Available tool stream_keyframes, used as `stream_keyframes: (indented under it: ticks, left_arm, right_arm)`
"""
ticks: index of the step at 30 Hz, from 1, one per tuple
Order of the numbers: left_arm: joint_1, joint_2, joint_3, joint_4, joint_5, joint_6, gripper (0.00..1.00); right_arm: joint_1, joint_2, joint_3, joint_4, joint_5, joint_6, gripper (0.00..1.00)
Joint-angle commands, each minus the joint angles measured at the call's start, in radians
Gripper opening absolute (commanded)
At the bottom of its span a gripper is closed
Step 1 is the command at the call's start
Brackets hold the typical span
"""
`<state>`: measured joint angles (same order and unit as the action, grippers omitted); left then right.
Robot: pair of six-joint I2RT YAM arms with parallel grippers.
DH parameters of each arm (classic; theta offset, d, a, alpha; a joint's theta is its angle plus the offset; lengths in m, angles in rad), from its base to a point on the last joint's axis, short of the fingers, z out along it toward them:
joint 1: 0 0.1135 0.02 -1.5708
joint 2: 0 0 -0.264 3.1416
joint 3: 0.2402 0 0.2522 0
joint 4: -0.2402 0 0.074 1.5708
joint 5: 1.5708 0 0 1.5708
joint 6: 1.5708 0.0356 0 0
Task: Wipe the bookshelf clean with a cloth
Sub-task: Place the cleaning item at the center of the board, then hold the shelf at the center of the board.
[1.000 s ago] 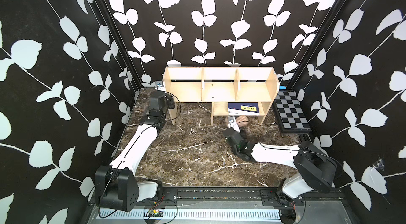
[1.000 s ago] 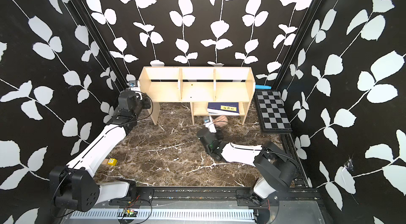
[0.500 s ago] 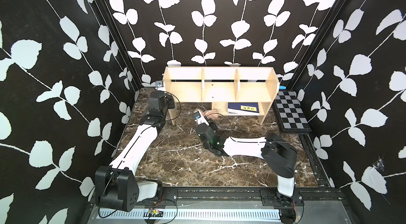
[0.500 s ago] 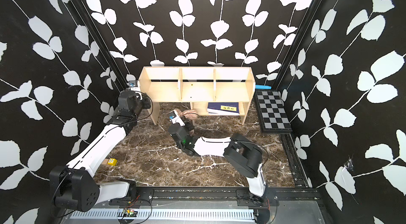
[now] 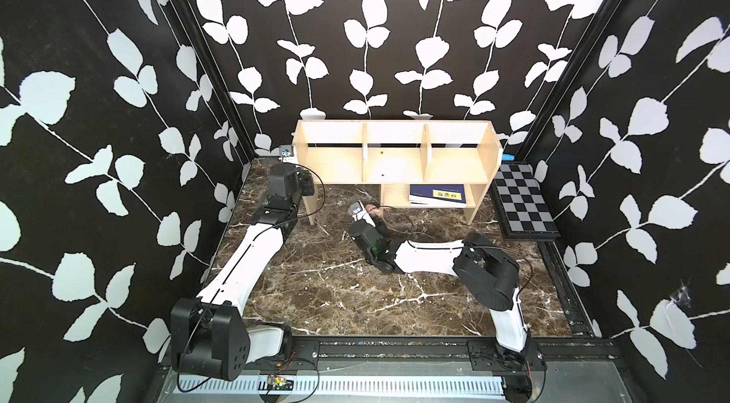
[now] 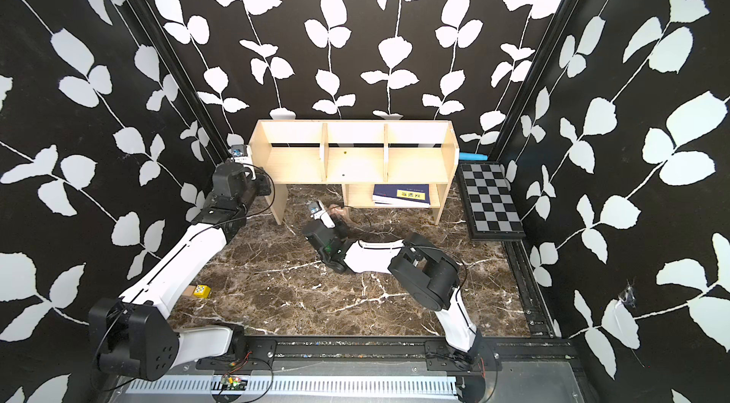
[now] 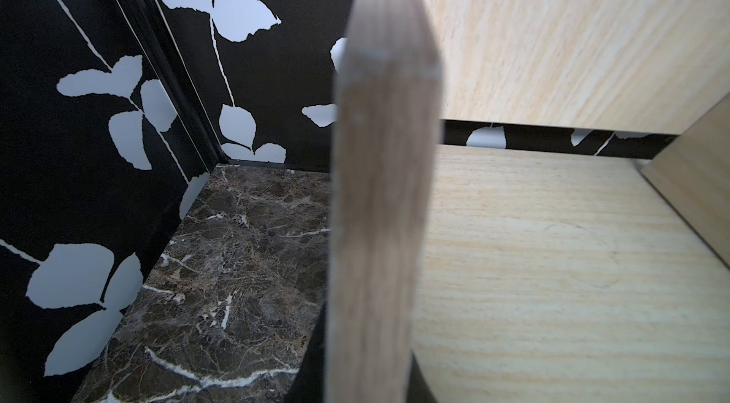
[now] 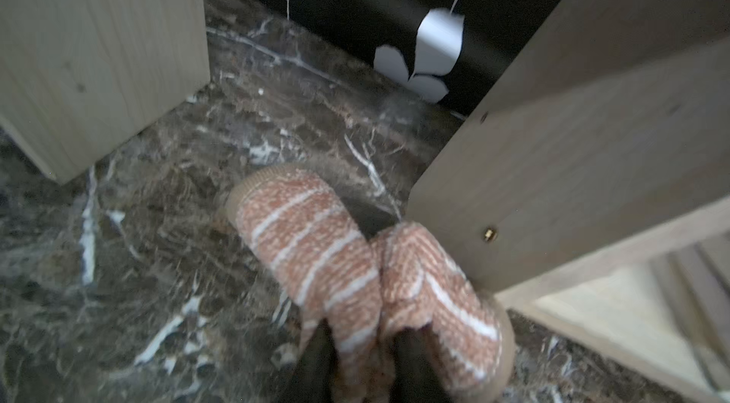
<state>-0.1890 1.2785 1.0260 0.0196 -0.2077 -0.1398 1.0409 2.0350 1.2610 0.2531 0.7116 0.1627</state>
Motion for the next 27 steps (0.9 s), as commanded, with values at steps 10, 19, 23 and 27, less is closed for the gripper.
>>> stream_keyframes:
  ticks: [10, 19, 23, 27]
  left_arm:
    - [0.017, 0.013, 0.038, -0.119, -0.129, -0.12, 0.07]
    - [0.015, -0.026, 0.057, -0.158, -0.149, -0.157, 0.57]
    - [0.008, -0.031, 0.053, -0.167, -0.159, -0.164, 0.6]
    - [0.008, -0.053, 0.056, -0.217, -0.173, -0.196, 0.62]
  right_arm:
    - [-0.004, -0.534, -0.19, -0.361, 0.03, -0.05, 0.66]
    - [-0.371, -0.847, 0.027, -0.804, -0.148, 0.075, 0.97]
    - [-0.538, -0.764, 0.199, -0.858, -0.286, 0.066, 0.97]
    - [-0.68, -0.668, 0.297, -0.88, -0.363, 0.115, 0.95]
